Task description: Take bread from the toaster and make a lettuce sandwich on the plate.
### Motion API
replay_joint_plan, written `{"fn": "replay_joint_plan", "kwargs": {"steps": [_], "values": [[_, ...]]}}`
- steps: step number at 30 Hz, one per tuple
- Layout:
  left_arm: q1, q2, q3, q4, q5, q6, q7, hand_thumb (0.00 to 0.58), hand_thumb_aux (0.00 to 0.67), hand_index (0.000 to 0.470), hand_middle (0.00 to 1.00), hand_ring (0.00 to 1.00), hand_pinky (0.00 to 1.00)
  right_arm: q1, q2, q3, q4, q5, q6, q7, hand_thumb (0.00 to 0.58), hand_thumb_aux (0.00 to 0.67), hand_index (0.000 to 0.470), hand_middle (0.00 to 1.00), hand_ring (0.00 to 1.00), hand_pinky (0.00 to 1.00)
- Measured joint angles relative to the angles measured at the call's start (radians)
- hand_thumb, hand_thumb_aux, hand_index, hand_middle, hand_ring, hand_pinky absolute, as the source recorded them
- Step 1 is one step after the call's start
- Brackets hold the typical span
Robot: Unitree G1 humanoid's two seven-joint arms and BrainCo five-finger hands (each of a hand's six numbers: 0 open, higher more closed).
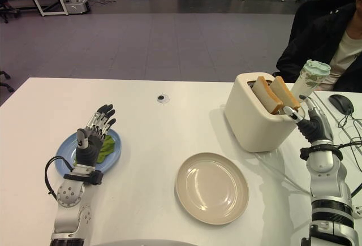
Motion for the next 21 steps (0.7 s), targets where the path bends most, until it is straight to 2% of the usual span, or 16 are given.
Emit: {"fn": "replay_joint_plan", "kwargs": {"steps": [1, 3, 5, 6, 8, 10, 11, 21], "values": [[0.000, 0.000, 0.000, 0.000, 0.000, 0.000, 0.000, 0.000, 0.000, 0.000, 0.00, 0.00, 0.00, -0.019, -0.002, 0.010, 0.021, -0.001, -0.001, -0.012, 0.194, 0.123, 0.087, 0.00, 0.00, 0.00], [0.002, 0.000, 0.001, -0.001, -0.001, -0.001, 0.000, 0.000, 0.000, 0.000, 0.00, 0.00, 0.00, -0.054, -0.010, 0.025, 0.068, -0.001, -0.006, -0.032, 0.346, 0.244, 0.171, 0.00, 0.00, 0.00], [0.008, 0.000, 0.002, -0.003, -0.001, -0.001, 0.000, 0.000, 0.000, 0.000, 0.00, 0.00, 0.00, -0.077, -0.018, 0.036, 0.080, -0.001, -0.020, -0.052, 0.436, 0.336, 0.236, 0.00, 0.00, 0.00], [0.011, 0.000, 0.002, -0.003, -0.001, -0.002, 0.000, 0.000, 0.000, 0.000, 0.00, 0.00, 0.00, -0.089, -0.022, 0.046, 0.082, -0.001, -0.020, -0.056, 0.466, 0.373, 0.262, 0.00, 0.00, 0.00], [0.015, 0.000, 0.002, -0.003, -0.002, -0.003, 0.001, 0.000, 0.000, 0.000, 0.00, 0.00, 0.00, -0.117, -0.024, 0.064, 0.084, -0.001, -0.027, -0.068, 0.548, 0.512, 0.359, 0.00, 0.00, 0.00], [0.017, 0.000, 0.004, -0.004, -0.002, -0.007, 0.003, 0.000, 0.000, 0.000, 0.00, 0.00, 0.00, -0.142, -0.025, 0.085, 0.087, -0.001, -0.029, -0.077, 0.579, 0.644, 0.452, 0.00, 0.00, 0.00], [0.019, 0.000, 0.005, -0.004, -0.002, -0.009, 0.004, 0.000, 0.000, 0.000, 0.00, 0.00, 0.00, -0.159, -0.026, 0.096, 0.095, -0.001, -0.029, -0.077, 0.580, 0.670, 0.470, 0.00, 0.00, 0.00], [0.027, 0.000, 0.008, -0.008, -0.002, -0.011, 0.007, 0.000, 0.000, 0.000, 0.00, 0.00, 0.00, -0.209, -0.030, 0.144, 0.138, 0.001, -0.037, -0.096, 0.580, 0.670, 0.470, 0.00, 0.00, 0.00]]}}
